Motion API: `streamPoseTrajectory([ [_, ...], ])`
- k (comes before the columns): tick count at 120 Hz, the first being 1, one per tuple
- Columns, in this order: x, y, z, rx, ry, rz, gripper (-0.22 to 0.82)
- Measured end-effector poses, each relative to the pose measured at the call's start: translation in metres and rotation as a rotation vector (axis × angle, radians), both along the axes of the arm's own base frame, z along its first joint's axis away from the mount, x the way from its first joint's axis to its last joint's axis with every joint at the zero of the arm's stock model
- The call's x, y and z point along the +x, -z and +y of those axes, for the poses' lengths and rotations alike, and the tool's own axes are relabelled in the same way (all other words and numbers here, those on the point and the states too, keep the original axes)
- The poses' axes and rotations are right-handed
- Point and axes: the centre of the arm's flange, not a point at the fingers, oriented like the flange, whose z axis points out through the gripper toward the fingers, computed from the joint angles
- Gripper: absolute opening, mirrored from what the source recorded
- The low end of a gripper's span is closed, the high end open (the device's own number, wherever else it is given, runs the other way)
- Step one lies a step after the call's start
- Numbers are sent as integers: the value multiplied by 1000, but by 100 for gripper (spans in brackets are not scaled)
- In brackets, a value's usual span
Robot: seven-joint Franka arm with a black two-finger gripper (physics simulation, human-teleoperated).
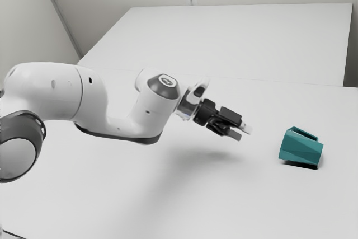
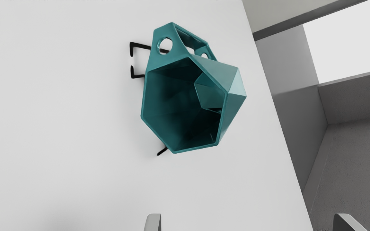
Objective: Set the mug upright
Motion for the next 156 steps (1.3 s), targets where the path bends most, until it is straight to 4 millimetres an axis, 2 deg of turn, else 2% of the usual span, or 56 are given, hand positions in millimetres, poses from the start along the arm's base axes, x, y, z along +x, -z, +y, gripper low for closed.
streamPoseTrajectory([
  [45, 22, 16, -37, -2, 31, 3, 58],
  [96, 28, 35, -74, 0, 69, 10, 58],
  [156, 34, 41, -115, -7, 111, -6, 58],
])
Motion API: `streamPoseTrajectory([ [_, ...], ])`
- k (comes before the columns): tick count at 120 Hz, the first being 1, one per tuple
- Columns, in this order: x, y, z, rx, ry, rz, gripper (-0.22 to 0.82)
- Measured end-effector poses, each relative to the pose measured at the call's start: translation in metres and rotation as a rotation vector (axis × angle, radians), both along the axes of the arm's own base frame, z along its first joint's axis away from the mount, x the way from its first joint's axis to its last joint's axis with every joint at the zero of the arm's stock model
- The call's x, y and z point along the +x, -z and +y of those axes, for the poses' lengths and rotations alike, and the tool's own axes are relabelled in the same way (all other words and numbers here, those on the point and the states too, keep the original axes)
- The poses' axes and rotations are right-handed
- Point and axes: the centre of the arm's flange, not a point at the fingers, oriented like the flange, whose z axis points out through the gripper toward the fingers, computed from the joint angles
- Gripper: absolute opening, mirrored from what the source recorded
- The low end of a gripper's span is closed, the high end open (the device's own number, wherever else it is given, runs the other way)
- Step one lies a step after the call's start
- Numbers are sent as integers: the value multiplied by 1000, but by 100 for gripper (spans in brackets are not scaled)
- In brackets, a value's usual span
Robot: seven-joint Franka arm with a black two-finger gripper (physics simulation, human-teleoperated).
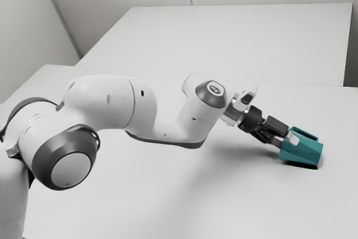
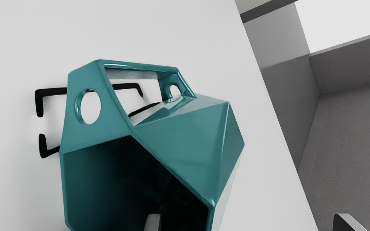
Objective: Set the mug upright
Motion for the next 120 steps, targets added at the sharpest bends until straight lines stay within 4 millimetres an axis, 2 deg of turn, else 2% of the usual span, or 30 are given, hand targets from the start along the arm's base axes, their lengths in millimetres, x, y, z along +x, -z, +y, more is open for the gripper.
streamPoseTrajectory([
  [24, 2, 4, -9, 1, 6, -1, 57],
  [44, 2, 5, -13, 2, 9, 1, 51],
  [80, 0, 11, -15, 9, 10, 10, 35],
  [120, 0, 8, -19, 8, 11, 5, 9],
])
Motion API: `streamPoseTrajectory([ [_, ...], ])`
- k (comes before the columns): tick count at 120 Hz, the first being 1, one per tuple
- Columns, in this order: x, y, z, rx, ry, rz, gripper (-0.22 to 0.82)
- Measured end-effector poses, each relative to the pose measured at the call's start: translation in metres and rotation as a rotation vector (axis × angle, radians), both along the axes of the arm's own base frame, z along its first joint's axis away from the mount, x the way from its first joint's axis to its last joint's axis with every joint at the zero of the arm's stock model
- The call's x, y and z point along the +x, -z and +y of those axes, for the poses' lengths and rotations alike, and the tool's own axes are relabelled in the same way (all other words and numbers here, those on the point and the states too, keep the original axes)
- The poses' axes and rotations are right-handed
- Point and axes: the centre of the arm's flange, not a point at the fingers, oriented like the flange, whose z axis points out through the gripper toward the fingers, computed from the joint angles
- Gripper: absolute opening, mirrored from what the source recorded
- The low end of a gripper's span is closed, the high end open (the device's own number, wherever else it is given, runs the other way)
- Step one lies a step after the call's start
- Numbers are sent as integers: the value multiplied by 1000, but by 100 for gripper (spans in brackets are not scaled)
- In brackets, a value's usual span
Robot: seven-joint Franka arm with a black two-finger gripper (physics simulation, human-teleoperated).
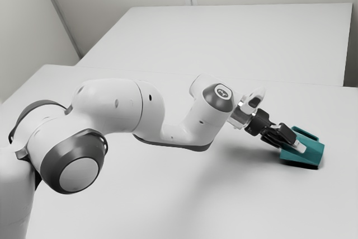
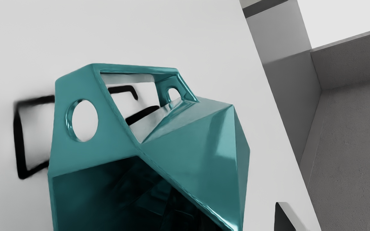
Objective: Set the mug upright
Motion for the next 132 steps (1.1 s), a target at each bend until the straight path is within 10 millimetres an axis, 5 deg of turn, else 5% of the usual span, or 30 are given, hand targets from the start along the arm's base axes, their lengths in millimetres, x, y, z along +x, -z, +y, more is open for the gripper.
streamPoseTrajectory([
  [31, -1, 0, -1, 1, 0, 1, -10],
  [68, -1, -24, -1, -2, 3, -30, -17],
  [107, 7, -90, 35, 85, 39, -149, -18],
  [132, 14, -123, 81, 243, 90, -206, -18],
])
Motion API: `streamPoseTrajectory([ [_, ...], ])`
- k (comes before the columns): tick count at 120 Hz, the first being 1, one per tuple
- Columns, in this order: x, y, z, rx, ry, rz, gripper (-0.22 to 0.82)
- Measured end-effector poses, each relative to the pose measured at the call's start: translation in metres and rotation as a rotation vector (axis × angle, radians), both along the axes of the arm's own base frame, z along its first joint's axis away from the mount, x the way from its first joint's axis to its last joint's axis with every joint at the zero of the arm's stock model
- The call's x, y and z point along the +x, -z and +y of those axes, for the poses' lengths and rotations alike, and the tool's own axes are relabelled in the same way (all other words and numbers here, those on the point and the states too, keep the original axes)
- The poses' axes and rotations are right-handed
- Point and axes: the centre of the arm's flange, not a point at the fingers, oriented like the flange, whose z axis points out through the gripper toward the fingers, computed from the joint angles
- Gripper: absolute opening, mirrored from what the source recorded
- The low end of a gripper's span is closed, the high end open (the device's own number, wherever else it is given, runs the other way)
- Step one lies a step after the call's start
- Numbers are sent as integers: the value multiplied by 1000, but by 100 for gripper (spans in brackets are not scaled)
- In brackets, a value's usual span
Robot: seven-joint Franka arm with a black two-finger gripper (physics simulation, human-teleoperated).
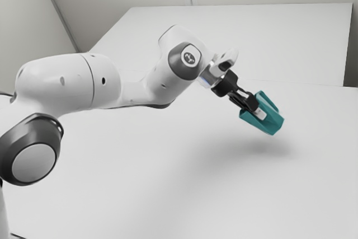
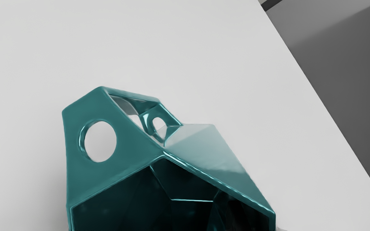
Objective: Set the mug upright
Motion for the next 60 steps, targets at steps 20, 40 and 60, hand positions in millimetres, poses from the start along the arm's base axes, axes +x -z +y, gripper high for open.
streamPoseTrajectory([
  [20, 5, -13, 32, 93, -2, -12, -18],
  [40, 2, -36, 67, 169, -12, -23, -18],
  [60, -12, -50, 98, 249, -25, -21, -18],
])
